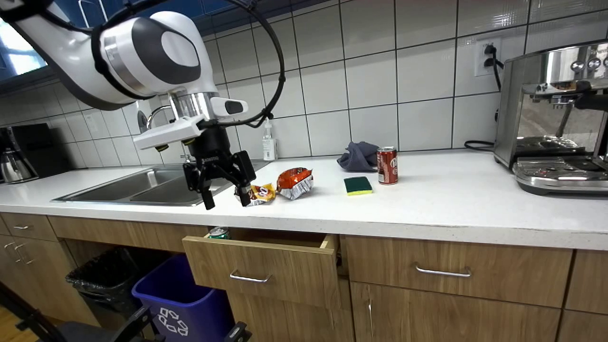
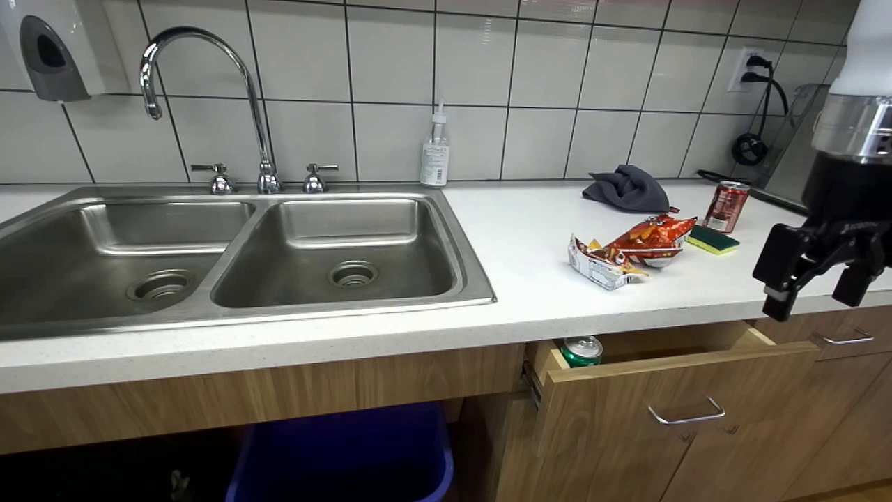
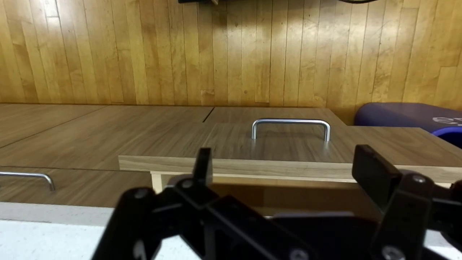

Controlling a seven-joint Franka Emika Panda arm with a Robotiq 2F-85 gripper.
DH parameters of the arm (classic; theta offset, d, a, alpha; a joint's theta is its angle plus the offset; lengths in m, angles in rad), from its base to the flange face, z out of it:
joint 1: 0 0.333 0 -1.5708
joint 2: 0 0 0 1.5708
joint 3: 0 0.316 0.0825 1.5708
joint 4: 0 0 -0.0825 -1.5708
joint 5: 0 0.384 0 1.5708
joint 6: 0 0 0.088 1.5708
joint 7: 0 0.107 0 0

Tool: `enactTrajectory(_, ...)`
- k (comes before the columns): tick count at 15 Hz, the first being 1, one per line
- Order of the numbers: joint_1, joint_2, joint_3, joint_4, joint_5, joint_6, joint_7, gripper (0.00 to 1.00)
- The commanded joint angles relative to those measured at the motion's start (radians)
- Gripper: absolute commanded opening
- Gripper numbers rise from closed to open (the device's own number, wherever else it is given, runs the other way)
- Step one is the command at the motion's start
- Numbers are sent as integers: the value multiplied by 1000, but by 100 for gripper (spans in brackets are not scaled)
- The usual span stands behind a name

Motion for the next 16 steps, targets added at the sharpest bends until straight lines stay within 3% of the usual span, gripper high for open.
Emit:
enactTrajectory(1, -7, 89, 9, 35, -29, 75, 37, 100)
enactTrajectory(10, 11, 270, -3, 142, -150, 138, 131, 100)
enactTrajectory(16, 44, 346, -17, 189, -166, 136, 155, 100)
